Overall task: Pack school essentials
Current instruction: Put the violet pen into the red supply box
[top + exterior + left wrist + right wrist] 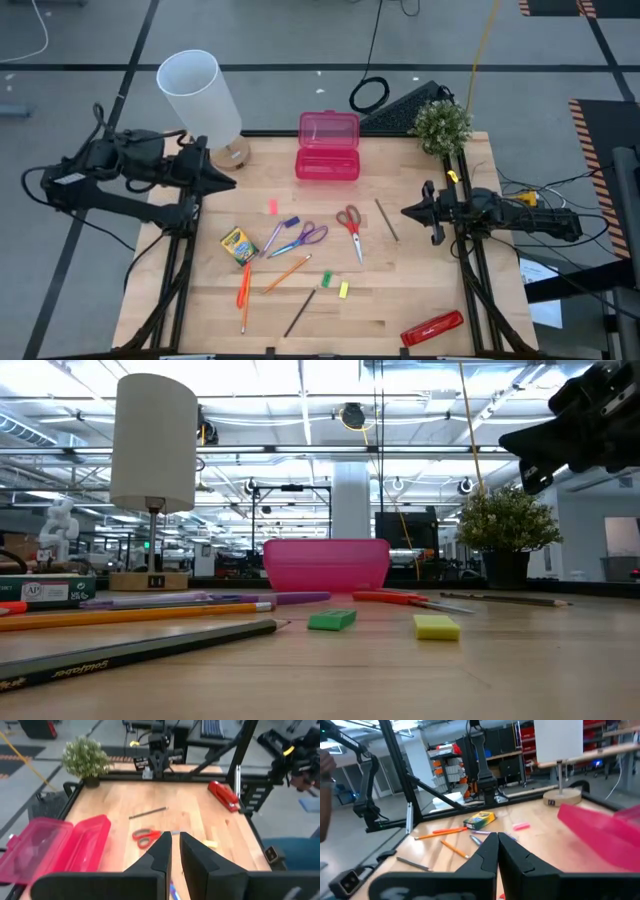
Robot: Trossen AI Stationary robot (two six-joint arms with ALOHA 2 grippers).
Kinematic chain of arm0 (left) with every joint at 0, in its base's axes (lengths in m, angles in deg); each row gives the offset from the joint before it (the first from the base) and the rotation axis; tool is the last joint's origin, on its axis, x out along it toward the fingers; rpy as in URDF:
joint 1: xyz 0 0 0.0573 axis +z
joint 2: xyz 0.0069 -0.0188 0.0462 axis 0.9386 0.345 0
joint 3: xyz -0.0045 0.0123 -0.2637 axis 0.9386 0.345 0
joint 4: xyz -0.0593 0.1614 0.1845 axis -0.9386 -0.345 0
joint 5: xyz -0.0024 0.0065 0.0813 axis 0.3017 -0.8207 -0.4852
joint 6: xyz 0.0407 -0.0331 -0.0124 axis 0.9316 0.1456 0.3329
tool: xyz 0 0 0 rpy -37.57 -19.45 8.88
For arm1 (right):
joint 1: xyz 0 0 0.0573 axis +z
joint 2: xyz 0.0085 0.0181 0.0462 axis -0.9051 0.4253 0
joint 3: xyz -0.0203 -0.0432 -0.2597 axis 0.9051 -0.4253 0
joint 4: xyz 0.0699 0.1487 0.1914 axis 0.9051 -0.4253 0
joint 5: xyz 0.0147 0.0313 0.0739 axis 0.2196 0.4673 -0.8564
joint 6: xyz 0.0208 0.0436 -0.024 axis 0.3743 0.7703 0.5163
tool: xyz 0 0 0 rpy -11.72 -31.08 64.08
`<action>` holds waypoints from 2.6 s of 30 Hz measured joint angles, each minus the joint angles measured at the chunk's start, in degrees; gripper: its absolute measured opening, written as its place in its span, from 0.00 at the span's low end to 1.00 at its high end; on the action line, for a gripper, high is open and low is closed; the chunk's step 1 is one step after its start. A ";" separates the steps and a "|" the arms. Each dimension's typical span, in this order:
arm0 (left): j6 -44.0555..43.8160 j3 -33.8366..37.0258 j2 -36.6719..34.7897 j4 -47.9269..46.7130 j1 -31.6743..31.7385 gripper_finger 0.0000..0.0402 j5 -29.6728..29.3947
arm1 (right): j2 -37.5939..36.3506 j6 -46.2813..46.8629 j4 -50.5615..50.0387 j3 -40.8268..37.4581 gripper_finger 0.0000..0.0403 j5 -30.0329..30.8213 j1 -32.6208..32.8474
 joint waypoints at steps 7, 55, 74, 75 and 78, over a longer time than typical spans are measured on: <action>0.94 -5.73 3.58 -6.98 0.00 0.10 -0.02 | 0.28 4.28 -0.71 -0.01 0.00 0.35 2.23; -7.09 -5.59 12.40 -8.05 -3.11 0.10 -11.52 | 45.50 -4.47 -29.29 52.22 0.00 13.71 3.64; -26.40 -1.19 29.25 -10.27 -13.16 0.10 -11.72 | 52.89 -3.48 -34.70 52.22 0.00 14.06 8.91; -28.37 0.04 30.06 -9.94 -13.18 0.10 -11.80 | 52.89 -3.51 -34.87 52.22 0.00 14.28 9.05; -34.56 4.52 32.09 -7.97 -13.15 0.10 -11.92 | 53.07 -3.21 -35.51 52.22 0.00 17.17 9.77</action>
